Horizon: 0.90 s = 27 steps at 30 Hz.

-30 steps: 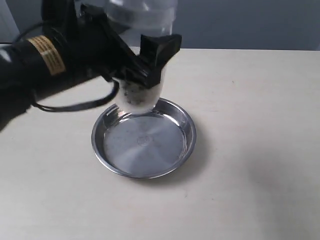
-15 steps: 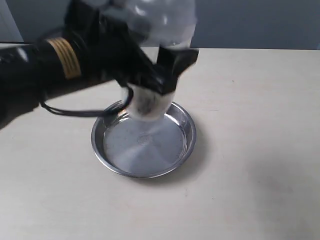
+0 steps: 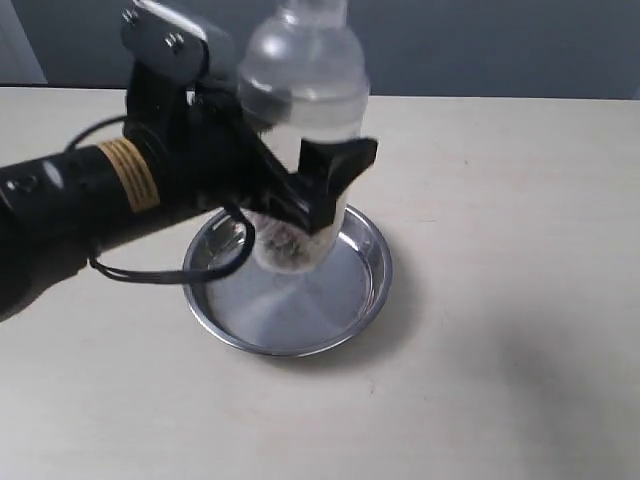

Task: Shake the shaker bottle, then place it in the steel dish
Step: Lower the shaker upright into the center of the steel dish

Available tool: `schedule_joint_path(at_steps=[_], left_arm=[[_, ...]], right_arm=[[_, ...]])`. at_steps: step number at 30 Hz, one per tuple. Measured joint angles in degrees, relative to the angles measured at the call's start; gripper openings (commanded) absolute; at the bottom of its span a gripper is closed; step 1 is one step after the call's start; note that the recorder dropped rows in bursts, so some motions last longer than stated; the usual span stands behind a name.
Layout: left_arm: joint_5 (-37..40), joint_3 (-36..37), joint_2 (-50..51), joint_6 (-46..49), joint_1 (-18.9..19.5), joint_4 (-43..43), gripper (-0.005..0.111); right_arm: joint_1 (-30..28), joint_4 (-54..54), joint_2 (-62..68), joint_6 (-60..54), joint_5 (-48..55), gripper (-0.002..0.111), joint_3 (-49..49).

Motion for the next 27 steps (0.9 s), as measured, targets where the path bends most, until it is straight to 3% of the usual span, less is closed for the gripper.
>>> schedule_joint_path(at_steps=[7, 10, 12, 16, 17, 19, 21, 25, 27], left_arm=[[-4.6, 5.3, 5.6, 1.2, 0.1, -4.6, 0.0], [-7.9, 5.6, 5.7, 5.7, 1.3, -12.6, 0.0], [-9.4, 5.5, 5.3, 3.7, 2.1, -15.7, 0.0], [-9.1, 5.4, 3.9, 3.1, 0.7, -5.3, 0.0], [-8.6, 5.4, 3.9, 6.7, 0.6, -7.9, 0.0], [-8.0, 5.4, 5.2, 13.1, 1.6, -22.8, 0.0], [-5.8, 5.5, 5.9, 15.1, 2.7, -28.8, 0.0], [-4.7, 5.6, 6.0, 14.0, -0.4, -16.4, 0.0], [-6.8, 5.6, 6.0, 13.2, -0.7, -14.3, 0.0]], right_arm=[[0.0, 0.0, 0.0, 0.0, -0.1, -0.001, 0.0], [0.0, 0.0, 0.0, 0.0, -0.1, -0.001, 0.0], [0.0, 0.0, 0.0, 0.0, -0.1, -0.001, 0.0], [0.0, 0.0, 0.0, 0.0, -0.1, -0.001, 0.0], [0.0, 0.0, 0.0, 0.0, -0.1, -0.001, 0.0], [0.0, 0.0, 0.0, 0.0, -0.1, -0.001, 0.0], [0.0, 0.0, 0.0, 0.0, -0.1, -0.001, 0.0], [0.0, 0.0, 0.0, 0.0, 0.0, -0.001, 0.0], [0.0, 0.0, 0.0, 0.0, 0.0, -0.001, 0.0]])
